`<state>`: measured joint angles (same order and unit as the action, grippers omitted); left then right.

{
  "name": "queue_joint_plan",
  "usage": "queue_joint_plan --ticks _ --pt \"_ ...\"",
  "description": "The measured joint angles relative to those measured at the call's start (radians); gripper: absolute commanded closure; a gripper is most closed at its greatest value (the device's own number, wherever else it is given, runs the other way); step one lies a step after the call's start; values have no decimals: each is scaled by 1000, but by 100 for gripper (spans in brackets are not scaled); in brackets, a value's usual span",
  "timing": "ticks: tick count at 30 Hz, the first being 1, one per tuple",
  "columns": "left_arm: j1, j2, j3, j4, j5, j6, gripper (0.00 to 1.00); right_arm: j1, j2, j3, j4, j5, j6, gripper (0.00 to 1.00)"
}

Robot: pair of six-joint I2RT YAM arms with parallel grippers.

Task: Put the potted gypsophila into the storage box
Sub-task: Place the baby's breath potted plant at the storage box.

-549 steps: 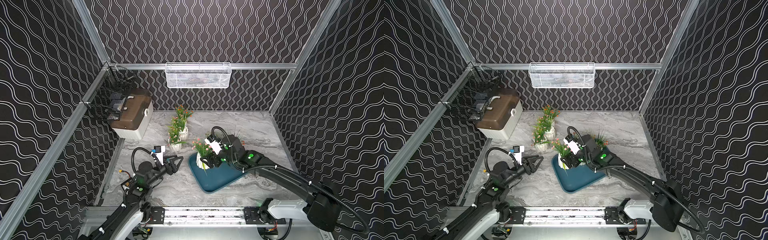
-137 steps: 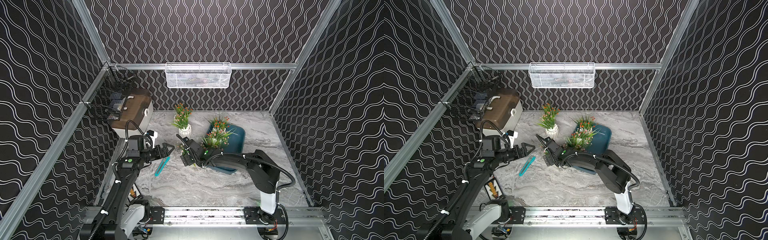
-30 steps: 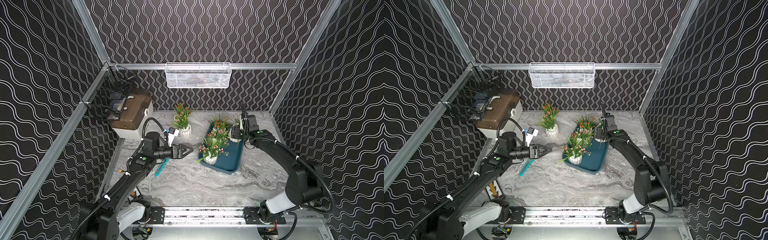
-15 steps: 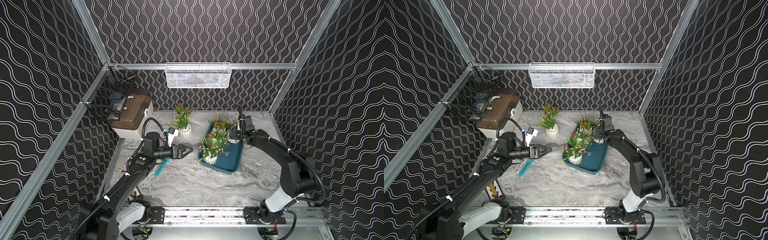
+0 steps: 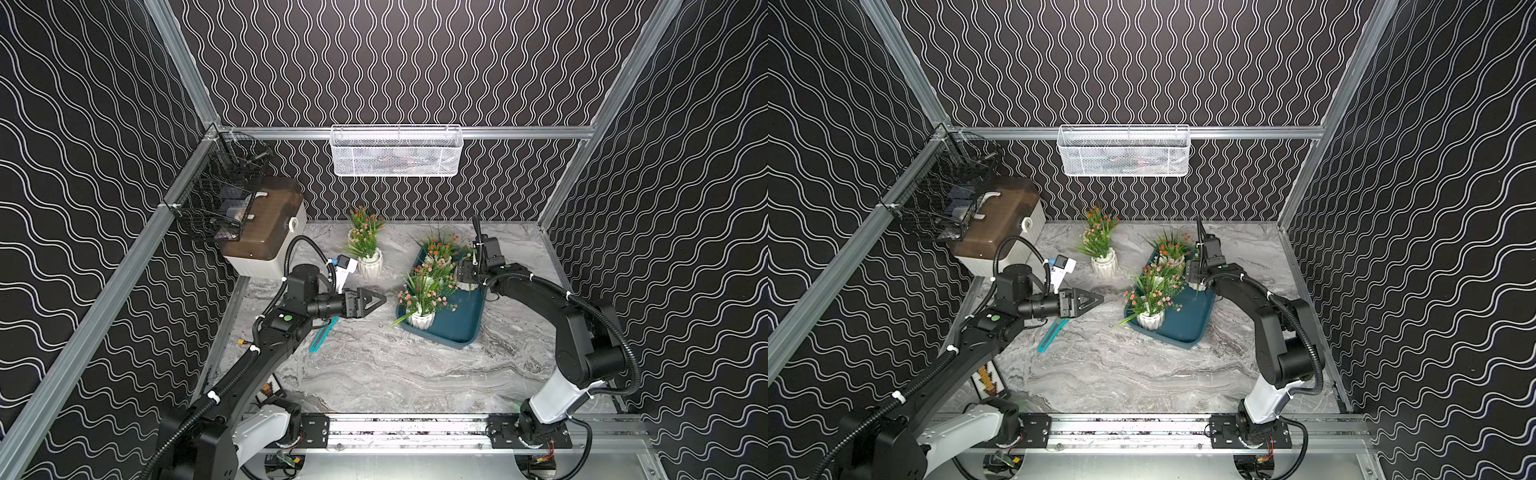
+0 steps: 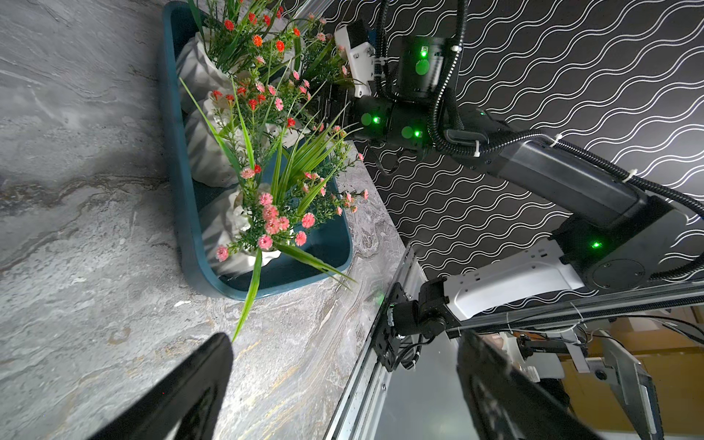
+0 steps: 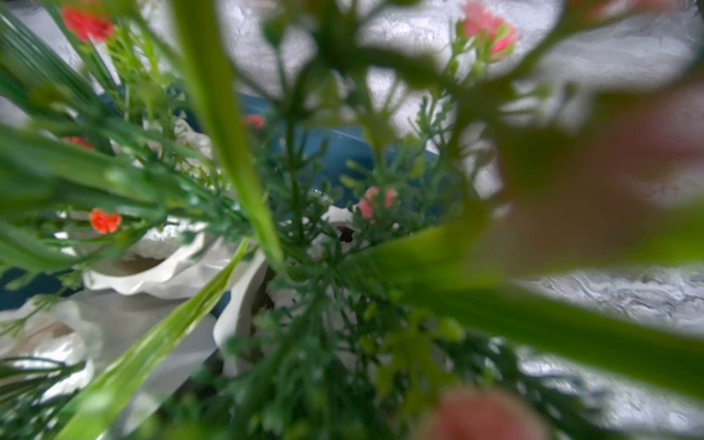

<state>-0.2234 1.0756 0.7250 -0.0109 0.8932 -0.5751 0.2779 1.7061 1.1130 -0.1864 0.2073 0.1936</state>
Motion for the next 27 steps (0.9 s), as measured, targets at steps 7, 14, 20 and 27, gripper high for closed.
queue_joint_plan --ticks 7,14,20,27 --pt "0 10 -2 -1 -1 0 5 0 44 -13 50 2 -1 25" --pt "0 18 -2 -2 0 0 5 1 62 -21 106 15 -12 18" --pt "0 25 -2 -2 -1 0 5 2 76 -24 130 19 -21 8" --pt "0 29 -5 0 -2 -2 5 11 15 -42 129 20 -14 0"
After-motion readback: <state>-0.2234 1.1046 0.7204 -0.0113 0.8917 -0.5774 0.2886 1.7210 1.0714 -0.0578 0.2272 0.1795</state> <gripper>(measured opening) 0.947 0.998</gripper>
